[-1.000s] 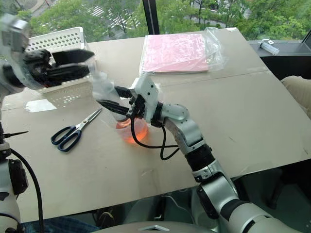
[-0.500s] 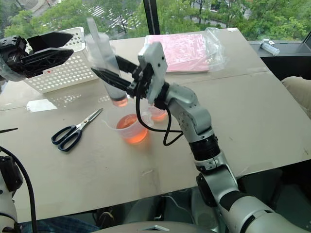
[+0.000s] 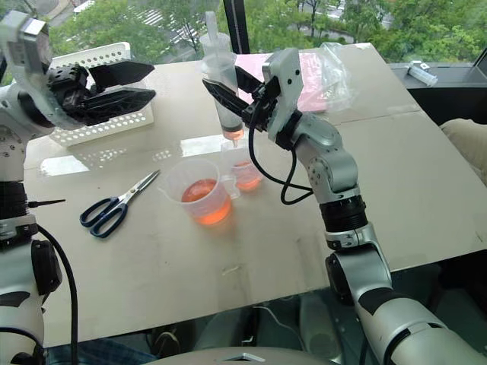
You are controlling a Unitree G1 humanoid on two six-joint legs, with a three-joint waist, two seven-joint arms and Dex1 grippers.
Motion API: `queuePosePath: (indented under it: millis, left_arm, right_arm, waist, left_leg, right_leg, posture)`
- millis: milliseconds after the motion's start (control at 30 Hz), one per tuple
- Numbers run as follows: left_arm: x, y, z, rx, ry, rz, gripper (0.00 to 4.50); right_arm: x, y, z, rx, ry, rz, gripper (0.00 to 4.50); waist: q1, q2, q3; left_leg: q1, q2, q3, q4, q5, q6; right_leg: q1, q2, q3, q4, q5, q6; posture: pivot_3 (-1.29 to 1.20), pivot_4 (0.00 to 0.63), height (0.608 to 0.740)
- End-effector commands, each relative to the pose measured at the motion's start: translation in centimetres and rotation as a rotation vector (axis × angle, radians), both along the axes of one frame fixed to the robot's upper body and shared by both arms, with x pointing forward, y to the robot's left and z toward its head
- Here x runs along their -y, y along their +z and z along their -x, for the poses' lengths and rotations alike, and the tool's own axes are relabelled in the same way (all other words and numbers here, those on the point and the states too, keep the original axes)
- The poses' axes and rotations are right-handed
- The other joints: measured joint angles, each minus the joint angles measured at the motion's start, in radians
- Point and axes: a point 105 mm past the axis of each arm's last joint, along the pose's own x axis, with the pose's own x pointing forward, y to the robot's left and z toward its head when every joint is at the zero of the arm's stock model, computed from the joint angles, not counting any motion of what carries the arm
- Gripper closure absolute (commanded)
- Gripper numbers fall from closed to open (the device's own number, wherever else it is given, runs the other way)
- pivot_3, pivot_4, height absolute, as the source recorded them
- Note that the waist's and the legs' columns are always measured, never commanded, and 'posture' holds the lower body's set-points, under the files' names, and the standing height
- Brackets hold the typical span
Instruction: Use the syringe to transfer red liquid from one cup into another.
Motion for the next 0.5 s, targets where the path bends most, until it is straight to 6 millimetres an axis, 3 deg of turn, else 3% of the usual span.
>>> queuePosePath:
  millis: [33, 233, 500]
  left_arm:
    - [0.8, 1.2, 0.2, 0.044, -0.019, -0.049, 0.94]
    - [2.5, 1.6, -1.1, 0.054, -0.037, -0.072, 0.94]
    - [5.1, 0.3, -3.5, 0.039, -0.040, -0.048, 0.94]
  right_arm:
    - [0.0, -0.1, 0.1, 0.047, -0.007, 0.004, 2.99]
    - [0.0, -0.9, -0.3, 0.058, -0.012, 0.020, 2.99]
    - [-0.4, -1.4, -0.2, 0.089, -0.001, 0.050, 2.99]
  waist:
    - [-0.001, 0.000, 0.000]
    - [-0.001, 0.000, 0.000]
    - [-0.001, 0.000, 0.000]
  left_leg:
    - [0.000, 0.000, 0.000, 0.000, 0.000, 0.000]
    - [0.000, 0.000, 0.000, 0.000, 0.000, 0.000]
    - [0.000, 0.000, 0.000, 0.001, 0.000, 0.000]
  right_leg:
    - [0.000, 0.000, 0.000, 0.000, 0.000, 0.000]
    - [0.000, 0.002, 0.000, 0.000, 0.000, 0.000]
    - [0.000, 0.001, 0.000, 0.000, 0.000, 0.000]
  posture:
    - [0.00, 0.150, 0.740]
    - [0.00, 0.150, 0.740]
    - [0.00, 0.150, 0.740]
